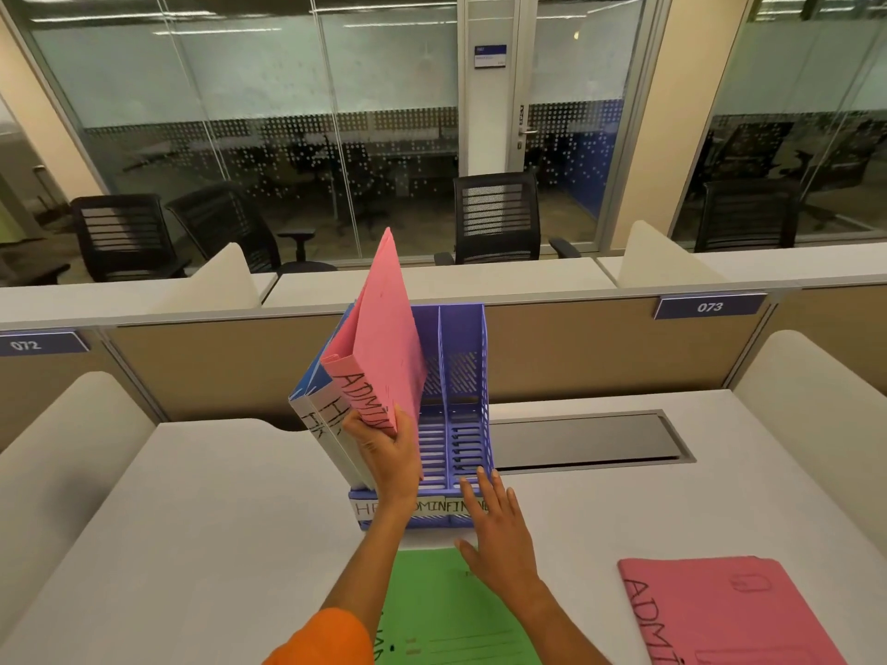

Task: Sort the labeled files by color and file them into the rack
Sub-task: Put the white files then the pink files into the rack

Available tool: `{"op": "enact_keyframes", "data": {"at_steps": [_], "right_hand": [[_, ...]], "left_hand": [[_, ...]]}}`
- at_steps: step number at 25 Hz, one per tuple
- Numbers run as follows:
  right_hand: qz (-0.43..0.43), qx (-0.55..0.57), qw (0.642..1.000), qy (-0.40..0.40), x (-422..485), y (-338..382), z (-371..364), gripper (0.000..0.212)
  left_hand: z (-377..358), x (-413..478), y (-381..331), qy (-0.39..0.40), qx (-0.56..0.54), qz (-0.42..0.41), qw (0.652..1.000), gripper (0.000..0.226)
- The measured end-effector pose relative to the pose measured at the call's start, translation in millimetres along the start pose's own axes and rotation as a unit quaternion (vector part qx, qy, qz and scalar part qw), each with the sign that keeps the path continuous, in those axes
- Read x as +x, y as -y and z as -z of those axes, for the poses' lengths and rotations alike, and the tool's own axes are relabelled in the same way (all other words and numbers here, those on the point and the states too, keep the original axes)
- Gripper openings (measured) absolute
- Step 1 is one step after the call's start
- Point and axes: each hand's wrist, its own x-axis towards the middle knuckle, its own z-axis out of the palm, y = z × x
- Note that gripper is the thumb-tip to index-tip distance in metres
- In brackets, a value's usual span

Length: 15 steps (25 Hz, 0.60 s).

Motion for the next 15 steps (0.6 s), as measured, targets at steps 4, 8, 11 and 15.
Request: {"op": "enact_keyframes", "data": {"at_steps": [4,8,11,15], "right_hand": [[-0.002,0.0,1.0,-0.003,1.0,0.0,-2.6,0.089],[-0.002,0.002,1.0,-0.006,0.8,-0.7,-4.2,0.09],[-0.005,0.008,1.0,-0.015,0.7,0.3,-3.7,0.091],[-0.002,0.0,1.0,-0.007,0.2,-0.9,-3.9,0.091]], "left_hand": [[4.6,-1.1,6.2,-0.025,-0.004,0.033,0.999,0.06],[10.0,-4.3,15.6,-0.022,-0.004,0.045,0.999,0.061],[13.0,-8.8,23.4,-0.014,0.002,0.056,0.998,0.064],[11.1,-15.0,27.9,0.004,0.016,0.069,0.997,0.07]]}}
